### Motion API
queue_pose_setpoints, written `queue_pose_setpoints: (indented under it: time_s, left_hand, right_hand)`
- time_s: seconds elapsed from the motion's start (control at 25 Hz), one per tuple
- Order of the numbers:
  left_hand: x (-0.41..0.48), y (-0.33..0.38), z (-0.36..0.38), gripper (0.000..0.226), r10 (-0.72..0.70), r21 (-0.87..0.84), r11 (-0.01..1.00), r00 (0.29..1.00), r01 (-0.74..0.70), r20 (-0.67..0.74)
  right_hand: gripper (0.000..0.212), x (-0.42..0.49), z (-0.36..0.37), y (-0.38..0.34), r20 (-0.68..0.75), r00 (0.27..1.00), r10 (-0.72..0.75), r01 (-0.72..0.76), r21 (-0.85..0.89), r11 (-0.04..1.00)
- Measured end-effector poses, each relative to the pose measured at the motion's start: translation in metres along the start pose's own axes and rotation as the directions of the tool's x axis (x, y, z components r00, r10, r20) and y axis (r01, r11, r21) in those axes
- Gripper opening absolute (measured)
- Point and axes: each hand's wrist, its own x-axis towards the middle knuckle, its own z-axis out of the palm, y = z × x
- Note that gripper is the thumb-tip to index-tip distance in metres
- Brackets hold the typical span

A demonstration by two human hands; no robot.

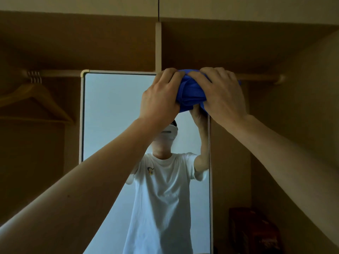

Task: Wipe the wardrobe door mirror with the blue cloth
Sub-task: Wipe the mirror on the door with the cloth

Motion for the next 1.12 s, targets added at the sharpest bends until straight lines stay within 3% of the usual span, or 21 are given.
queue_pose_setpoints:
  time_s: [0.44, 0.88, 1.12]
  left_hand:
    - [-0.048, 0.008, 0.008, 0.053, -0.023, -0.071, 0.997, 1.0, 0.024, 0.016]
    - [-0.149, 0.031, 0.023, 0.052, -0.056, -0.119, 0.991, 0.997, 0.062, 0.048]
    - [-0.199, 0.041, 0.025, 0.054, -0.085, -0.131, 0.986, 0.986, 0.105, 0.145]
  right_hand:
    - [0.068, -0.046, -0.003, -0.025, 0.034, 0.998, 0.057, -0.062, 0.165, 0.984]
    - [0.063, -0.142, -0.002, -0.062, 0.108, 0.992, 0.072, -0.09, 0.174, 0.981]
    - [0.069, -0.194, -0.001, -0.084, 0.165, 0.982, 0.09, -0.125, 0.215, 0.969]
